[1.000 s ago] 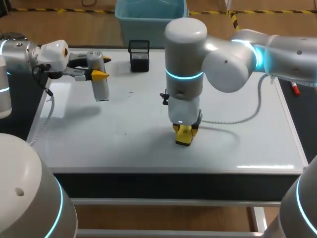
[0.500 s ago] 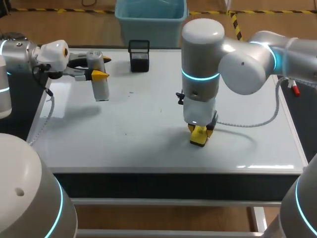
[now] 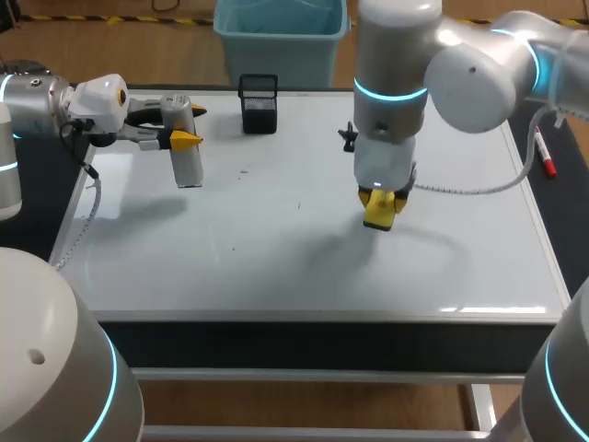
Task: Pick up the inspection probe, press it on each red-marked spot on the whiteboard one by one, put down the probe, pick up the eraser, and wipe off all the red marks.
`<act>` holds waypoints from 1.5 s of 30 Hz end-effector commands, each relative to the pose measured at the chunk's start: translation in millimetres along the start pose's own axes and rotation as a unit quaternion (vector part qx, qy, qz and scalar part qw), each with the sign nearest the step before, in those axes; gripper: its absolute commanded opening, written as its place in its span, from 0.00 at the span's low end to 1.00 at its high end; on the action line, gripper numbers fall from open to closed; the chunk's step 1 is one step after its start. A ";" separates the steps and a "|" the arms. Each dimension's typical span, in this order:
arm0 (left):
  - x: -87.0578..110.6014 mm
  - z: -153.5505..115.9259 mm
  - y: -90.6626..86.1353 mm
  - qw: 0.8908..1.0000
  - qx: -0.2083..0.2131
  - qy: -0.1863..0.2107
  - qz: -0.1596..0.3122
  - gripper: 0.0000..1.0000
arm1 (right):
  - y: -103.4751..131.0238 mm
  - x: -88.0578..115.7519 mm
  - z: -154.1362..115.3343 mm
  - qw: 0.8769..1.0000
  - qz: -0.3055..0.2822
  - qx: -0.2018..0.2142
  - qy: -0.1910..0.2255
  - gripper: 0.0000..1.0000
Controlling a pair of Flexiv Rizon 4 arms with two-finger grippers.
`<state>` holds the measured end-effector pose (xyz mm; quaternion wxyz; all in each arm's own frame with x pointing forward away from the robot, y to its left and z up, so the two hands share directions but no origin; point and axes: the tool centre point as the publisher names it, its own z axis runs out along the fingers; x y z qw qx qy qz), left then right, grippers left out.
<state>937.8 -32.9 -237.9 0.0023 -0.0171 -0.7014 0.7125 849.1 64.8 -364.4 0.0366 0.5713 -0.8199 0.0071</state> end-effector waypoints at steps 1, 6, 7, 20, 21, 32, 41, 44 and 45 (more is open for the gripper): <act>-0.3 -0.3 -0.7 1.000 0.000 0.001 0.000 0.00 | -2.2 1.7 -6.4 1.000 -0.022 0.014 -0.014 0.00; -0.3 -0.3 -0.7 1.000 0.000 0.001 0.000 0.00 | -2.2 1.7 -6.4 1.000 -0.022 0.014 -0.014 0.00; -0.3 -0.3 -0.7 1.000 0.000 0.001 0.000 0.00 | -2.2 1.7 -6.4 1.000 -0.022 0.014 -0.014 0.00; -0.3 -0.3 -0.7 1.000 0.000 0.001 0.000 0.00 | -28.0 -3.2 -12.3 0.998 -0.043 0.035 -0.008 0.00; -0.3 -0.3 -0.7 1.000 0.000 0.001 0.000 0.00 | -38.3 -5.3 -14.7 0.998 -0.054 0.042 -0.011 0.00; -0.3 -0.3 -0.7 1.000 0.000 0.001 0.000 0.00 | -141.0 -33.6 -20.6 0.992 -0.117 0.042 -0.036 0.00; -0.3 -0.3 -0.7 1.000 0.000 0.001 0.000 0.00 | -203.5 -61.5 -15.3 0.986 -0.165 0.025 -0.020 0.00; -0.3 -0.3 -0.7 1.000 0.000 0.001 0.000 0.00 | -215.2 -73.8 -13.0 0.985 -0.171 0.019 -0.026 0.00; -0.3 -0.3 -0.7 1.000 0.000 0.001 0.000 0.00 | -219.1 -77.5 -11.4 0.985 -0.170 0.016 -0.028 0.00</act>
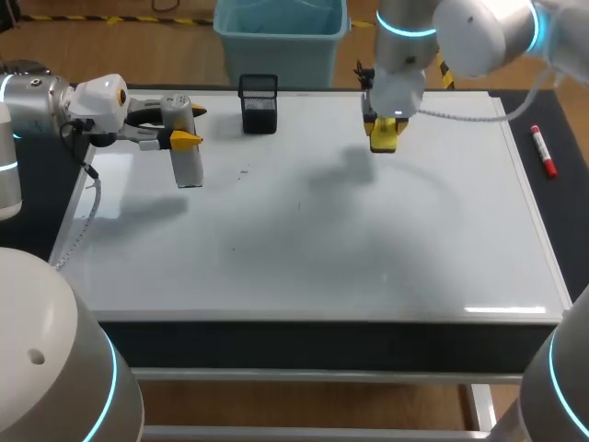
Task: Pick up the inspection probe, press it on each red-marked spot on the whiteboard one by one, put down the probe, pick up the eraser, and wipe off all the red marks.
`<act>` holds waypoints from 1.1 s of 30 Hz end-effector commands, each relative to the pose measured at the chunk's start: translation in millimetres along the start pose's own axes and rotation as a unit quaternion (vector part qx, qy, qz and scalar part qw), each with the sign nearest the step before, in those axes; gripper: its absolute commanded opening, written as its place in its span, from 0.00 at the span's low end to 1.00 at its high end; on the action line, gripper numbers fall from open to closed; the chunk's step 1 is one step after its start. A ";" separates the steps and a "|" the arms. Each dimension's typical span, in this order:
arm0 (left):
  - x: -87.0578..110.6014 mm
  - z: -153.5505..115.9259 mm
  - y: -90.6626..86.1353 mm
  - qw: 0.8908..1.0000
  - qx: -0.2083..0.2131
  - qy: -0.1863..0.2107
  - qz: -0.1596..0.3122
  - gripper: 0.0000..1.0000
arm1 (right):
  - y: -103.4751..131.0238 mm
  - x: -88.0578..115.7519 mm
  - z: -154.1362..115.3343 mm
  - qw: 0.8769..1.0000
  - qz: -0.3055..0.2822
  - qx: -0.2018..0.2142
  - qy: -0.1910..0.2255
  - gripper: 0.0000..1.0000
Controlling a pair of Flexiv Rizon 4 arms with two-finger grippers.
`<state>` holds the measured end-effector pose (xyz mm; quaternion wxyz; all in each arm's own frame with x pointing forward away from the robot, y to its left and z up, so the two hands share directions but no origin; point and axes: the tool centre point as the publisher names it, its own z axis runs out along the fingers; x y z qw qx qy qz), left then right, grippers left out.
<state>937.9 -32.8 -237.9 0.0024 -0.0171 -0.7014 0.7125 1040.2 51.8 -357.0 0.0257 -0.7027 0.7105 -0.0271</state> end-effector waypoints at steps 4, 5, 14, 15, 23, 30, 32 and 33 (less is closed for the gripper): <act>-0.2 -0.2 -0.7 1.000 0.000 0.001 0.000 0.00 | -51.0 -17.2 20.6 0.998 0.001 -0.055 -0.004 0.00; -0.2 -0.2 -0.7 1.000 0.000 0.001 0.000 0.00 | -52.2 -18.8 22.5 0.998 -0.001 -0.057 -0.004 0.00; -0.2 -0.2 -0.7 1.000 0.000 0.001 0.000 0.00 | -65.1 -15.1 42.9 0.997 0.004 -0.081 -0.004 0.00; -0.2 -0.2 -0.7 1.000 0.000 0.001 0.000 0.00 | -66.1 -14.4 44.1 0.997 0.005 -0.081 -0.004 0.00; -0.2 -0.2 -0.7 1.000 0.000 0.001 0.000 0.00 | -71.1 -12.7 58.0 0.995 0.012 -0.098 0.000 0.00; -0.2 -0.2 -0.7 1.000 0.000 0.001 0.000 0.00 | -69.9 -16.3 63.4 0.995 0.003 -0.102 0.010 0.00; -0.2 -0.2 -0.7 1.000 0.000 0.001 0.000 0.00 | -70.0 -15.9 65.6 0.994 0.002 -0.104 0.011 0.00; -0.2 -0.2 -0.7 1.000 0.000 0.001 0.000 0.00 | -70.0 -15.9 66.3 0.995 0.003 -0.103 0.013 0.00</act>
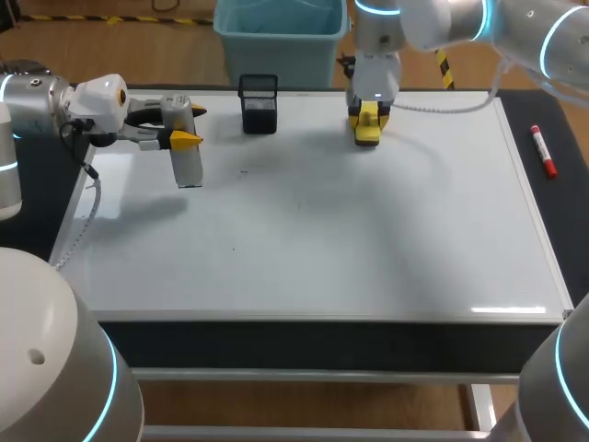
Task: Pick up the inspection probe, press it on each red-marked spot on the whiteboard one by one, put down the probe, pick up the eraser, and wipe off all the red marks.
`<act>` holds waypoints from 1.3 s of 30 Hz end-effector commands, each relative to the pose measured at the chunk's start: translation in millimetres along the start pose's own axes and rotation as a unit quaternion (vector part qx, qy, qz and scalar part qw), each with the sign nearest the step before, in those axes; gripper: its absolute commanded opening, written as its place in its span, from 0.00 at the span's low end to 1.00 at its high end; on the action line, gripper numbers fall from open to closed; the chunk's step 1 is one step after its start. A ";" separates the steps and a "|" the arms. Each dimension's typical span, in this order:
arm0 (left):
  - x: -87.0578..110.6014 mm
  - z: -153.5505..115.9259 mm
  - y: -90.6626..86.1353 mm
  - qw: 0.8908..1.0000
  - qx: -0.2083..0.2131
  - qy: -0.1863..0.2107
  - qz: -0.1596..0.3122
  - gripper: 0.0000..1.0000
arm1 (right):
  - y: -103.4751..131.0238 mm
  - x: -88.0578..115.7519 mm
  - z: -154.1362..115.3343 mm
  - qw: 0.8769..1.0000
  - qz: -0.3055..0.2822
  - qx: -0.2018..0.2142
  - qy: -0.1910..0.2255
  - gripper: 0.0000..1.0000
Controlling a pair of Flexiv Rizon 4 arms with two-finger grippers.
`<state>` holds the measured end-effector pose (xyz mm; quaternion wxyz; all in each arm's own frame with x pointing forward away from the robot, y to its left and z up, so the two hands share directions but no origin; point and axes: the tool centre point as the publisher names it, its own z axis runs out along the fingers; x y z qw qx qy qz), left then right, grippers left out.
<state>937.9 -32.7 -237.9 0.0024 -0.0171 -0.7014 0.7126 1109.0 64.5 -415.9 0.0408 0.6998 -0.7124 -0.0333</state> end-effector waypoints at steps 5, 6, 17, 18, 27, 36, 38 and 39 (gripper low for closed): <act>-0.2 -0.2 -0.7 1.000 0.000 0.001 0.000 0.00 | -5.0 -1.9 5.8 1.000 0.001 -0.018 0.012 0.00; -0.2 -0.2 -0.7 1.000 0.000 0.001 0.000 0.00 | -4.4 -1.5 5.9 1.000 0.001 -0.019 0.012 0.18; -0.2 -0.2 -0.7 1.000 0.000 0.001 0.000 0.00 | 2.3 7.9 -14.2 1.000 0.017 0.012 -0.011 1.00; -0.2 -0.2 -0.7 1.000 0.000 0.001 0.000 0.00 | 2.9 8.7 -18.9 0.999 0.024 0.018 -0.025 1.00; -0.2 -0.2 -0.7 1.000 0.000 0.001 0.000 0.00 | 9.1 25.0 -63.3 0.968 0.197 0.061 -0.146 1.00; -0.2 -0.2 -0.7 1.000 0.000 0.001 0.000 0.00 | -0.7 30.8 -99.3 0.905 0.364 -0.098 -0.196 1.00; -0.2 -0.2 -0.7 1.000 0.000 0.001 0.000 0.00 | -1.4 32.0 -109.2 0.891 0.383 -0.111 -0.218 1.00; -0.2 -0.2 -0.7 1.000 0.000 0.001 0.000 0.00 | -1.0 32.5 -113.9 0.880 0.396 -0.133 -0.226 1.00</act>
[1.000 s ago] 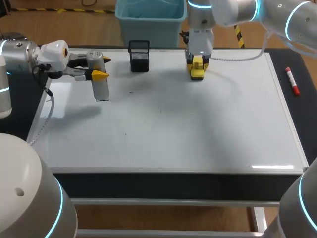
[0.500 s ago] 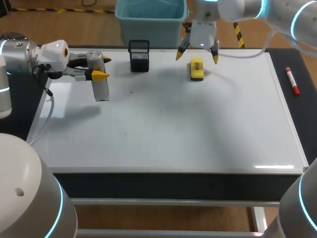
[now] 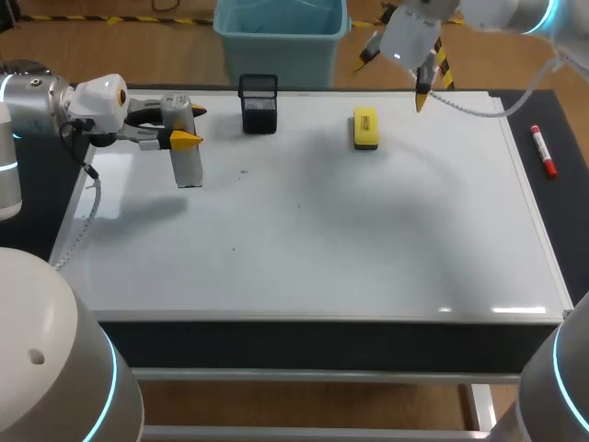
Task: Pick up the inspection probe, press it on each red-marked spot on the whiteboard one by one, put down the probe, pick up the eraser, and wipe off all the red marks.
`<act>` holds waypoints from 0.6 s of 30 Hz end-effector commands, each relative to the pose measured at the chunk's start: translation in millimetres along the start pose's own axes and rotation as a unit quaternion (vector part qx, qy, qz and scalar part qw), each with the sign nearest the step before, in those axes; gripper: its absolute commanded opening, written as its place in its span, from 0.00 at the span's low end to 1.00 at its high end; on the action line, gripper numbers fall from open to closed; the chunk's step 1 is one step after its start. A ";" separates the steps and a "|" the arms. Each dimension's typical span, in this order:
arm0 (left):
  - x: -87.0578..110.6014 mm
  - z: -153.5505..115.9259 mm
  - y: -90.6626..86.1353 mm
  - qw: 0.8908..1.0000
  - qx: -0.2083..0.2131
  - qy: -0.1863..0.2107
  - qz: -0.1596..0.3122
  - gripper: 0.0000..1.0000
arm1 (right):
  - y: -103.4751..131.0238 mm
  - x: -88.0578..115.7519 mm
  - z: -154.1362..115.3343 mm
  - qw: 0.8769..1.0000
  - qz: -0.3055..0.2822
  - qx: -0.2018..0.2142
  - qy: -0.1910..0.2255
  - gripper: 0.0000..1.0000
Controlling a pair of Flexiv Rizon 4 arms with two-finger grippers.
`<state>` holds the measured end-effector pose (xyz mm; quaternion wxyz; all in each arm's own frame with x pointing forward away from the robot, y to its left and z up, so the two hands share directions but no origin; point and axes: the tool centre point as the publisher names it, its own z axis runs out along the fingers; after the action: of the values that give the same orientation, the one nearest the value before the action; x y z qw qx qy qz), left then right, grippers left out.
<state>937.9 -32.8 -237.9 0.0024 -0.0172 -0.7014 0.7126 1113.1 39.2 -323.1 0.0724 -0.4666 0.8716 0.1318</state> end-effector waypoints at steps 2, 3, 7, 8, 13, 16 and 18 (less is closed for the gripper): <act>-0.2 -0.2 -0.7 1.000 0.000 0.001 0.000 0.00 | -7.8 -8.5 -32.2 0.974 0.176 -0.137 -0.045 1.00; -0.2 -0.2 -0.7 1.000 0.000 0.001 0.000 0.00 | -6.5 -10.4 -37.7 0.970 0.186 -0.148 -0.050 1.00; -0.2 -0.2 -0.7 1.000 0.000 0.001 0.000 0.00 | -7.0 -17.3 -58.7 0.958 0.224 -0.173 -0.045 1.00; -0.2 -0.2 -0.7 1.000 0.000 0.001 0.000 0.00 | -6.7 -19.4 -64.4 0.956 0.231 -0.174 -0.049 1.00; -0.2 -0.2 -0.7 1.000 0.000 0.001 0.000 0.00 | -4.9 -26.5 -84.2 0.952 0.246 -0.176 -0.053 1.00; -0.2 -0.2 -0.7 1.000 0.000 0.001 0.000 0.00 | -0.9 -29.1 -90.6 0.949 0.248 -0.188 -0.052 1.00; -0.2 -0.2 -0.7 1.000 0.000 0.001 0.000 0.00 | 2.2 -29.3 -92.4 0.951 0.243 -0.188 -0.042 1.00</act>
<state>937.9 -32.7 -237.9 0.0024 -0.0171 -0.7014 0.7126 1118.2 39.3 -228.4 0.0125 -0.2341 0.9187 0.3180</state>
